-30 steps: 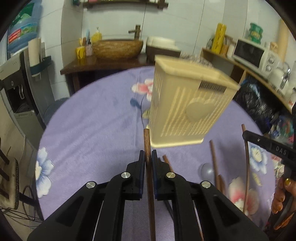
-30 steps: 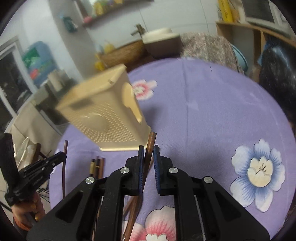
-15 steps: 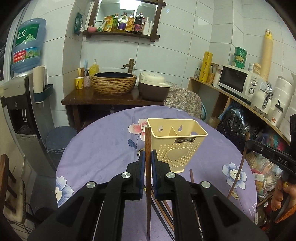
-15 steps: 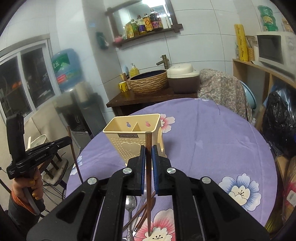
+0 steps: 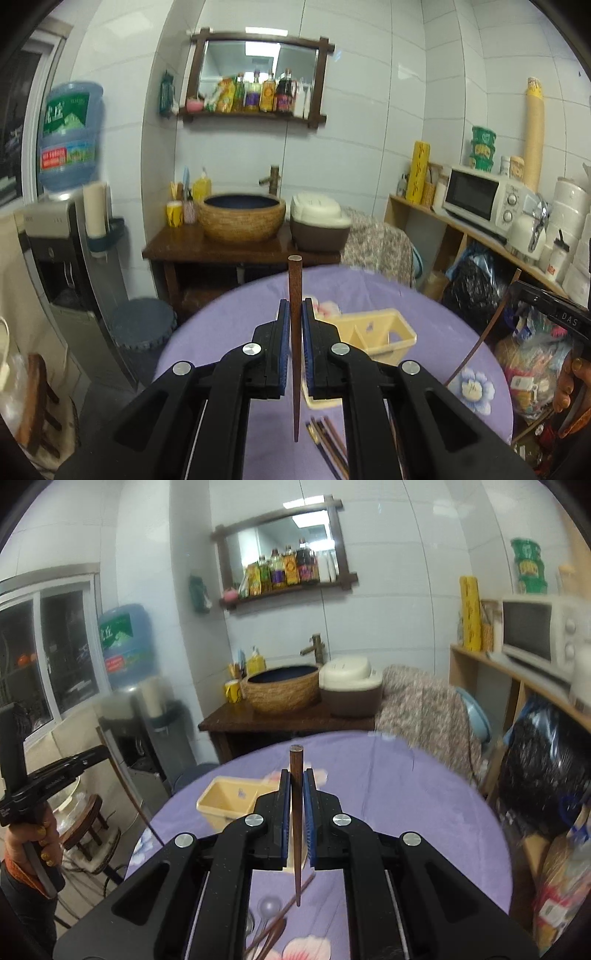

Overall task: Organize utensils
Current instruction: 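Carry both chopsticks to the beige holder and insert them, opening both tools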

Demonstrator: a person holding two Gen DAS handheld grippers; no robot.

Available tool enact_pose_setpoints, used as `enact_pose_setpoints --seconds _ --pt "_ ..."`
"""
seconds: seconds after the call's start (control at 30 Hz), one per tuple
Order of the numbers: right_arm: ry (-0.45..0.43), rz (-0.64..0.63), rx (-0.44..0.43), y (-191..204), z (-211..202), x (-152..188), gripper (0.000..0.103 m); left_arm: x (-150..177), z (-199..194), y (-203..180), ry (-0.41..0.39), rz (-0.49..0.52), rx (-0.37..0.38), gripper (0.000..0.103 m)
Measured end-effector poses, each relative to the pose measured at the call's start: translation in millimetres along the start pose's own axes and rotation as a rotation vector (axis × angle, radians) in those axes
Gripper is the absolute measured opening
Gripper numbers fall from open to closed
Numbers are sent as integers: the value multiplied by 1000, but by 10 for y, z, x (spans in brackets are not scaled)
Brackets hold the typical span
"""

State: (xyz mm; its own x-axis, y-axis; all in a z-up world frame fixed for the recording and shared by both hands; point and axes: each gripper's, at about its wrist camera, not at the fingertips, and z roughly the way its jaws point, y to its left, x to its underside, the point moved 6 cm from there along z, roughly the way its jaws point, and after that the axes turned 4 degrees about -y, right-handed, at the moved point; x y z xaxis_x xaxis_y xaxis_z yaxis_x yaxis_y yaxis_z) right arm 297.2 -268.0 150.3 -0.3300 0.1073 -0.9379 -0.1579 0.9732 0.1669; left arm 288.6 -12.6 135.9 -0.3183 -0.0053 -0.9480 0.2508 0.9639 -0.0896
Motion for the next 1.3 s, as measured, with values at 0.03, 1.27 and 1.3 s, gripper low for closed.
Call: enact_pose_setpoints --seconds 0.03,1.27,1.3 --pt "-22 -2 -2 13 -4 -154 8 -196 -3 -17 -25 -3 2 8" --pt "35 74 5 92 1089 175 17 412 1058 -309 102 -55 9 23" --pt "30 74 9 92 1069 176 23 406 1030 -309 93 -57 9 40"
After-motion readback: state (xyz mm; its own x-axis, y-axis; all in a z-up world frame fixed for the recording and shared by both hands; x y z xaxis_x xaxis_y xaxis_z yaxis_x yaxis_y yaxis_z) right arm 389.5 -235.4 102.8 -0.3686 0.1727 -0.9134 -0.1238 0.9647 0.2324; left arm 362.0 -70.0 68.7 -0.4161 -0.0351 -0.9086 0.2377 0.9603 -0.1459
